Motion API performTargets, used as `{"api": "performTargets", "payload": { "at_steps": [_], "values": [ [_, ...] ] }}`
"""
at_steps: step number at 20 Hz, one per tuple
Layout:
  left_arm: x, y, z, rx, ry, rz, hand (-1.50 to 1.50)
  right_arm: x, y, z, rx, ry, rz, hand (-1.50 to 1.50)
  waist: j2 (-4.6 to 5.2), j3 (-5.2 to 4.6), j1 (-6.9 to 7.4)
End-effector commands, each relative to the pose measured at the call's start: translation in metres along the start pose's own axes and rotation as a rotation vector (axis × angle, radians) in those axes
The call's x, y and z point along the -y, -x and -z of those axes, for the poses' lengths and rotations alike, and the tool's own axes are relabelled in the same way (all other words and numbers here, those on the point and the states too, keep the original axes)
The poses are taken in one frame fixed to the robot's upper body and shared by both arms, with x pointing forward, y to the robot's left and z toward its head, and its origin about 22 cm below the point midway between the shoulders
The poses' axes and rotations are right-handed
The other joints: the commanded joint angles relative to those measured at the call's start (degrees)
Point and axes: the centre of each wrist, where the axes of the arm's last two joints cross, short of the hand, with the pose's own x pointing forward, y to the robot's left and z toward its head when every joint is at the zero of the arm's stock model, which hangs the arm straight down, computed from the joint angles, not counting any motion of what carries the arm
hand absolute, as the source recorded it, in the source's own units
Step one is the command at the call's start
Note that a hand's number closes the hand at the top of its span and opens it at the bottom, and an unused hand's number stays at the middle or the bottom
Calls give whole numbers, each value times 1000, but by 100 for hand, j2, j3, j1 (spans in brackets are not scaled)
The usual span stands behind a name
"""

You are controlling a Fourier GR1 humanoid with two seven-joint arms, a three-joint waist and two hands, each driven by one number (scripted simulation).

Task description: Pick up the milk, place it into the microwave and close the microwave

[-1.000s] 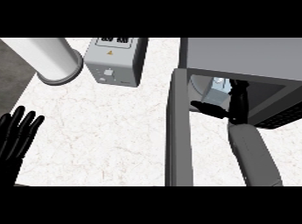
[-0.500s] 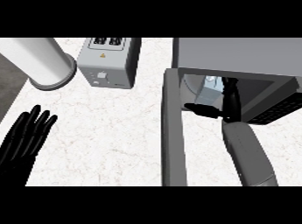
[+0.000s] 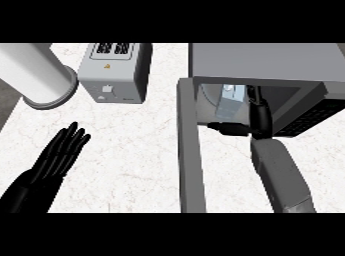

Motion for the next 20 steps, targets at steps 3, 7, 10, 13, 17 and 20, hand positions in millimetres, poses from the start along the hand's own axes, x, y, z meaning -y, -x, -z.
{"api": "performTargets", "payload": {
  "at_steps": [3, 7, 10, 13, 17, 20],
  "values": [
    [7, 23, 12, -65, 130, 7, 150, 10, 14, -4, -238, 10, 94, -150, 109, 52, -164],
    [26, 20, 29, -51, 208, 77, 150, 21, 18, -26, -247, -27, 98, -150, 59, 48, -259],
    [37, 47, 23, -83, 217, 50, 150, 25, 8, -37, -208, -19, 101, -150, 48, 45, -274],
    [37, 45, 47, -108, 215, 78, 150, 58, -2, -58, -223, -31, 115, -150, 29, 42, -363],
    [57, 60, 76, -173, 324, 157, 150, 50, -15, -66, -219, -54, 99, -150, 42, 42, -399],
    [58, 74, 56, -199, 399, 140, 150, 57, -25, -113, -212, -53, 97, -150, 39, 43, -348]
  ]
}}
